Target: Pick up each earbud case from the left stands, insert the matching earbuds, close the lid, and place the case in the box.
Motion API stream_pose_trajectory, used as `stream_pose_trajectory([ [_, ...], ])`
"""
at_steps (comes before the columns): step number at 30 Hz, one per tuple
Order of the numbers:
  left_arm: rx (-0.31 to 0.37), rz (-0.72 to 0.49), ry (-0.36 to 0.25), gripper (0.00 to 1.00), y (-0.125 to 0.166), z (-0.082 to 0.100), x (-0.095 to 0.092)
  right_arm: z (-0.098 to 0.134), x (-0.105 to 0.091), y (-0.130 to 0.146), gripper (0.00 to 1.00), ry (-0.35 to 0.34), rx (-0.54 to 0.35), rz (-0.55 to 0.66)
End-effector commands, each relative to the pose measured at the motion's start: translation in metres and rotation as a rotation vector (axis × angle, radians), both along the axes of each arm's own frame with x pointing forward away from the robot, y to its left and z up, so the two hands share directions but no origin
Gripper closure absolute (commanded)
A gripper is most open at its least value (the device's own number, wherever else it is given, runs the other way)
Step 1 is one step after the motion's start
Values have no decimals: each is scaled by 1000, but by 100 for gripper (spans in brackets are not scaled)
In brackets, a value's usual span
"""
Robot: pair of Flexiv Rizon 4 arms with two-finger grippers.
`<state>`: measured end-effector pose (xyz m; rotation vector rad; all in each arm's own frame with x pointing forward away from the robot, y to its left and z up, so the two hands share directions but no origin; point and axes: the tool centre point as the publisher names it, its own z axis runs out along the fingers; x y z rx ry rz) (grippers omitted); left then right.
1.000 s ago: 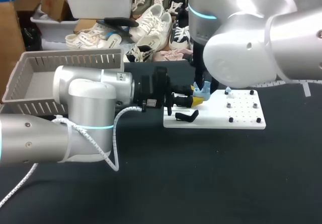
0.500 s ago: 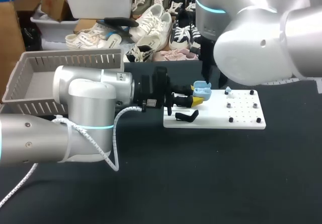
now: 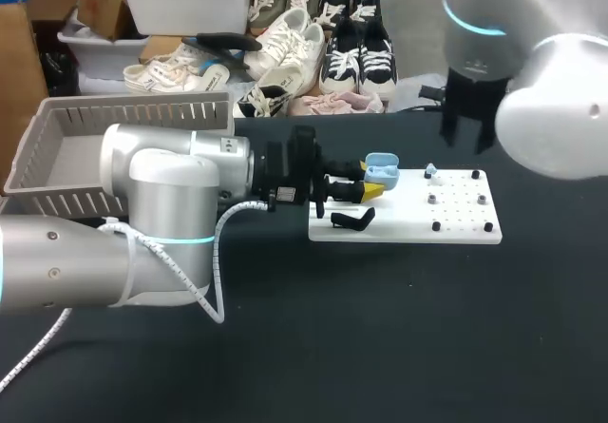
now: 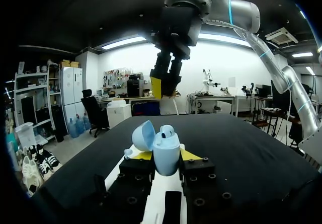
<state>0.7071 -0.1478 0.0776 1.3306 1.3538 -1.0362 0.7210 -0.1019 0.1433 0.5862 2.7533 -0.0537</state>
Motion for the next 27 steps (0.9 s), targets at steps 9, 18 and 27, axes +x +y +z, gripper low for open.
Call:
stream_pose_trajectory([
  [9,-2,6,-3,100,0,0,-2,-38,34,-18,59,-43,135,106],
  [18,-2,6,-3,100,0,0,-2,-58,50,-1,60,-57,164,156],
  [27,-2,6,-3,100,0,0,-2,-70,61,6,64,-68,169,172],
])
